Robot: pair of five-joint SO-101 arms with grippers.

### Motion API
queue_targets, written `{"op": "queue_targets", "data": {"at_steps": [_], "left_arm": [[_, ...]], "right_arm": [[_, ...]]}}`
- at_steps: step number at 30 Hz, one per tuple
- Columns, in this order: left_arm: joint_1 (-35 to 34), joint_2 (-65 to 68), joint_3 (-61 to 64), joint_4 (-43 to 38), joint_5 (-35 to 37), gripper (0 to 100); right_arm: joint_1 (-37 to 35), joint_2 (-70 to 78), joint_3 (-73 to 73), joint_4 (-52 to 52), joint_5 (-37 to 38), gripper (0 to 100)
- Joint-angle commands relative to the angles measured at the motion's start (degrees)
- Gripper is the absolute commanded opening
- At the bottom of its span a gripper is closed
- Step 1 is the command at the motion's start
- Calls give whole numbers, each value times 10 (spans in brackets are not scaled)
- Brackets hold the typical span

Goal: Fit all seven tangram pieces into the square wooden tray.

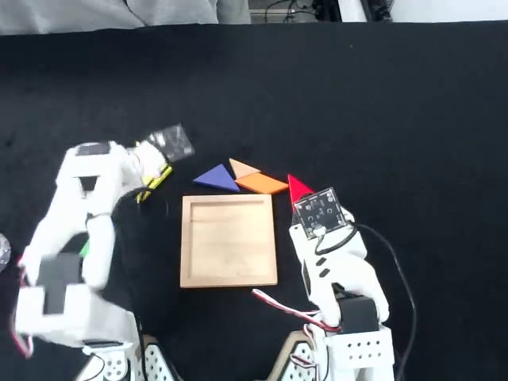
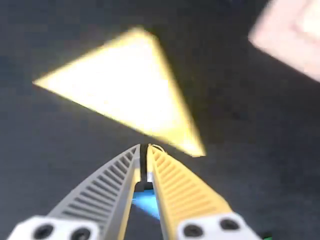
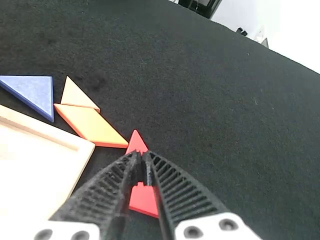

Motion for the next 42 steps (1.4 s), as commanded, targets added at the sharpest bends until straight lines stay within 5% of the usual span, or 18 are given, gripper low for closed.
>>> {"op": "queue_targets", "data": {"at_steps": [1,7,16,22,33,42], "left_arm": [[5,-193,-53,5,81,29],[20,-237,-91,135,227,33],[33,17,-261,270,476,35],[41,134,-410,366,579,235],[51,245,-468,272,637,236],[42,320,-518,273,672,318]], "right_arm": [[11,-42,0,3,4,12],[11,-42,0,3,4,12],[11,-42,0,3,4,12],[11,-42,0,3,4,12],[11,-42,0,3,4,12],[11,-42,0,3,4,12]]}}
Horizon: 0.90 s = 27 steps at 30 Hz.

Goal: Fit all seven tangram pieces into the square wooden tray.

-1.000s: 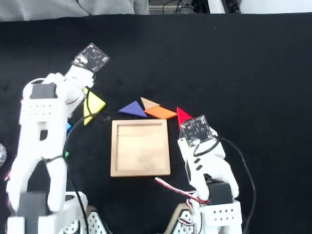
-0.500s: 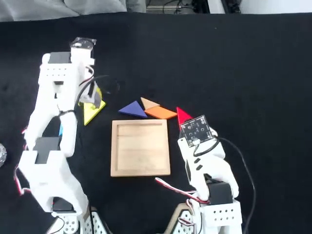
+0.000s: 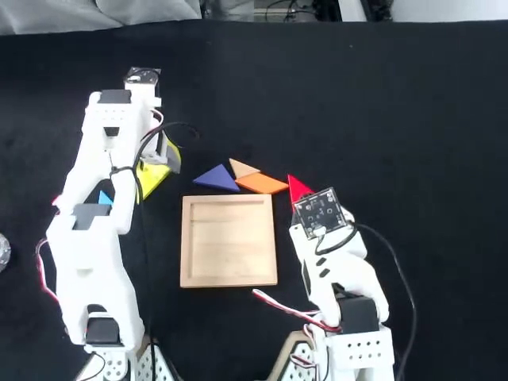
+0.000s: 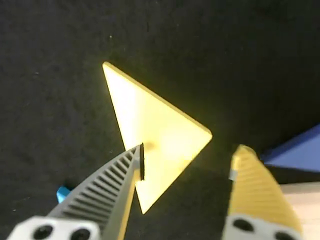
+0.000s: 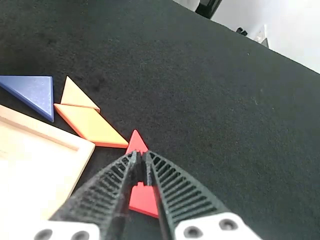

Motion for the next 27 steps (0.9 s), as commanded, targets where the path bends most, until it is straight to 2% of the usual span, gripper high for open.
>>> {"op": "queue_targets", "data": {"at_steps": [1,6,10,14,16,19,24,27], "left_arm": [[-7,8,-56,-4,36,320],[-30,2,-62,20,46,321],[-59,4,-58,38,85,317],[-90,-2,-70,106,156,317],[-73,-3,-100,153,145,317],[-44,4,-154,196,86,317],[-25,4,-158,185,76,323],[-27,11,-142,151,76,323]], "right_arm": [[11,-42,0,3,4,12],[11,-42,0,3,4,12],[10,-42,0,3,4,12],[9,-42,0,3,4,12],[9,-42,0,3,4,12],[9,-42,0,3,4,12],[10,-42,0,3,4,12],[10,-42,0,3,4,12]]}}
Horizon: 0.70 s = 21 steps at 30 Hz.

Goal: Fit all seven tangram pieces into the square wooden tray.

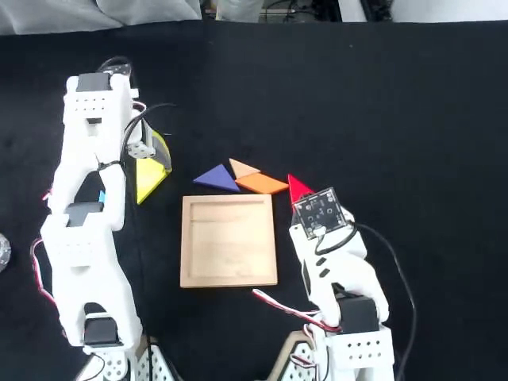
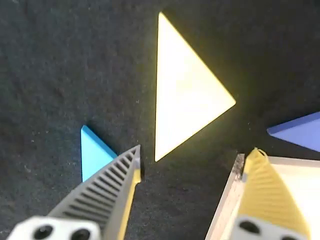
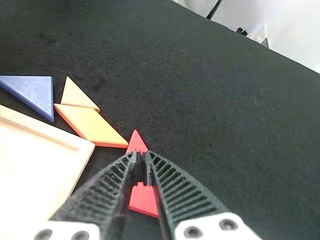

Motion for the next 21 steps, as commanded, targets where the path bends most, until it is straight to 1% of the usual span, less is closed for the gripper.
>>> {"op": "queue_targets", "data": {"at_steps": [1,6,11,21], "left_arm": [[4,1,-11,-42,-3,323],[-4,38,-10,-62,6,326],[-1,76,-12,-83,4,430],[-1,93,-6,-107,8,417]], "right_arm": [[10,-42,0,5,4,12],[8,-43,0,10,4,12],[8,-43,0,10,4,12],[8,-43,0,10,4,12]]}}
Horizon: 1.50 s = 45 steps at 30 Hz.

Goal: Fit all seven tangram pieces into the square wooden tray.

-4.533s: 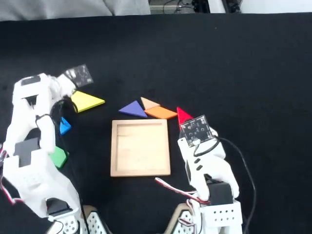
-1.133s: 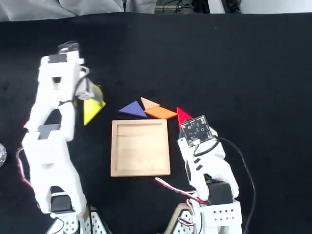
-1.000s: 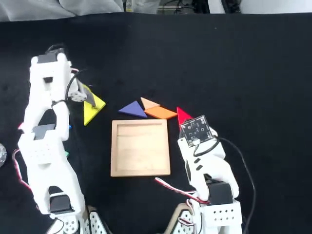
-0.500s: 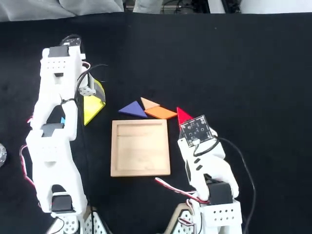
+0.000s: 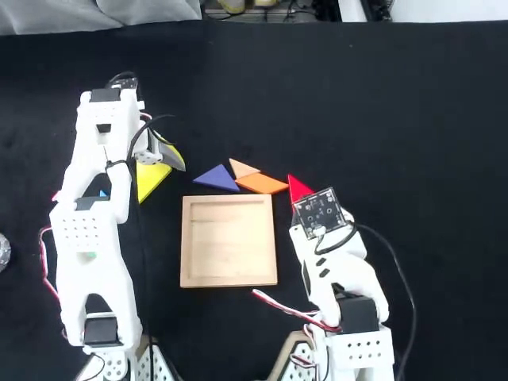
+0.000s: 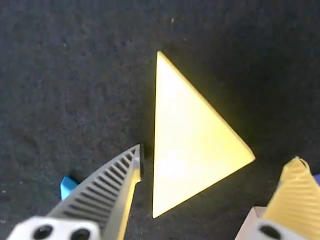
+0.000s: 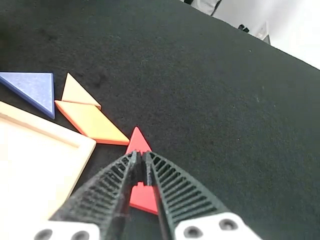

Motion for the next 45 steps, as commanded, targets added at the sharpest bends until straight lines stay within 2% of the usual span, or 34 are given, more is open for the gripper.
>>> {"op": "queue_targets", "data": {"at_steps": [1,8,15,21,30,32,35,37,39,42,45], "left_arm": [[0,-7,-6,-12,6,417],[-1,-6,0,-31,6,405],[-1,-6,12,-33,3,233],[0,-6,13,-33,3,267],[0,-13,7,-26,-5,266],[2,-18,-1,-9,-32,266],[2,-40,-53,74,-61,266],[2,-55,-88,130,-69,266],[2,-77,-100,145,-67,266],[7,-139,-51,145,-65,266],[40,-229,61,145,-25,266]], "right_arm": [[8,-43,0,4,4,12],[8,-43,0,4,4,12],[8,-43,0,4,4,12],[8,-43,0,4,4,12],[9,-43,0,4,4,12],[9,-43,0,4,4,12],[9,-43,0,4,4,12],[9,-43,0,4,4,12],[9,-43,0,3,4,12],[9,-43,0,3,5,12],[10,-43,0,3,5,12]]}}
